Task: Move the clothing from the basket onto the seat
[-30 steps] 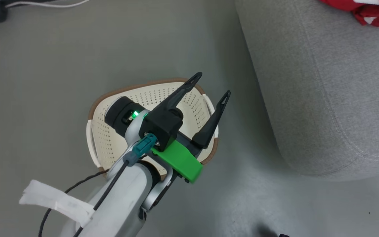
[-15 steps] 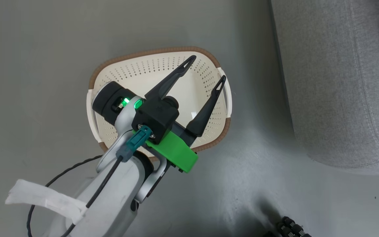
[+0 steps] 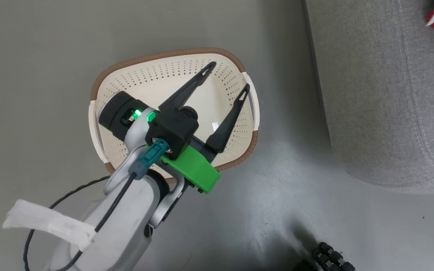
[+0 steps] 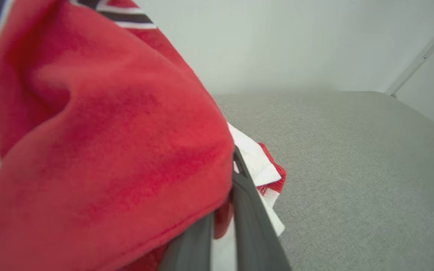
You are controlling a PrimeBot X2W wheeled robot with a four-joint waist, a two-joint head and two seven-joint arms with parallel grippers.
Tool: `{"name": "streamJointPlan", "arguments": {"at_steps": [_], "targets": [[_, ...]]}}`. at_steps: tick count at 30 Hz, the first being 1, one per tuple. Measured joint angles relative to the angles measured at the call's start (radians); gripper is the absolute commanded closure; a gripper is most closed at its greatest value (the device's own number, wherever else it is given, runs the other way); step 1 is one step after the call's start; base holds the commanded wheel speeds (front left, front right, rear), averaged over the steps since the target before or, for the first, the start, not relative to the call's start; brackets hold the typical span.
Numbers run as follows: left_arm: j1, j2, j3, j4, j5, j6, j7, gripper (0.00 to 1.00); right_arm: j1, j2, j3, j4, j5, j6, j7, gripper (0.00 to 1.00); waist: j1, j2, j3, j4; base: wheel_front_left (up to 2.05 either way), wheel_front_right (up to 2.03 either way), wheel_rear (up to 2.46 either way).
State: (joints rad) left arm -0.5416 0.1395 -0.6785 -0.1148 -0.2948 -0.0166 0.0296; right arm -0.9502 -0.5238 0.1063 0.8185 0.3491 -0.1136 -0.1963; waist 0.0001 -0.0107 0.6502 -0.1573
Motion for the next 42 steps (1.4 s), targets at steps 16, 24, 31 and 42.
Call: {"name": "streamJointPlan", "arguments": {"at_steps": [16,24,31,42], "targets": [[0.022,0.032,0.035,0.051,-0.019,0.000,-0.026,0.00,0.048,0.090,0.040,0.041,-0.007,0.029,-0.051,0.00,0.0000,0.0000,-0.061,-0.059,0.00,0.00,0.00],[0.056,0.035,0.047,0.073,-0.054,0.000,-0.044,0.00,0.104,0.105,0.041,0.057,-0.007,0.052,-0.053,0.00,-0.0001,0.0000,-0.119,-0.105,0.00,0.00,0.00],[0.099,0.035,0.053,0.090,-0.074,0.000,-0.065,0.00,0.154,0.105,0.021,0.029,-0.007,0.056,-0.054,0.00,-0.0001,0.0000,-0.188,-0.140,0.00,0.00,0.00],[0.152,0.020,0.099,0.145,-0.133,0.013,-0.140,0.00,0.206,0.117,0.026,-0.095,-0.043,0.094,-0.054,0.00,-0.0001,0.0000,-0.302,-0.148,0.00,0.00,0.00]]}}
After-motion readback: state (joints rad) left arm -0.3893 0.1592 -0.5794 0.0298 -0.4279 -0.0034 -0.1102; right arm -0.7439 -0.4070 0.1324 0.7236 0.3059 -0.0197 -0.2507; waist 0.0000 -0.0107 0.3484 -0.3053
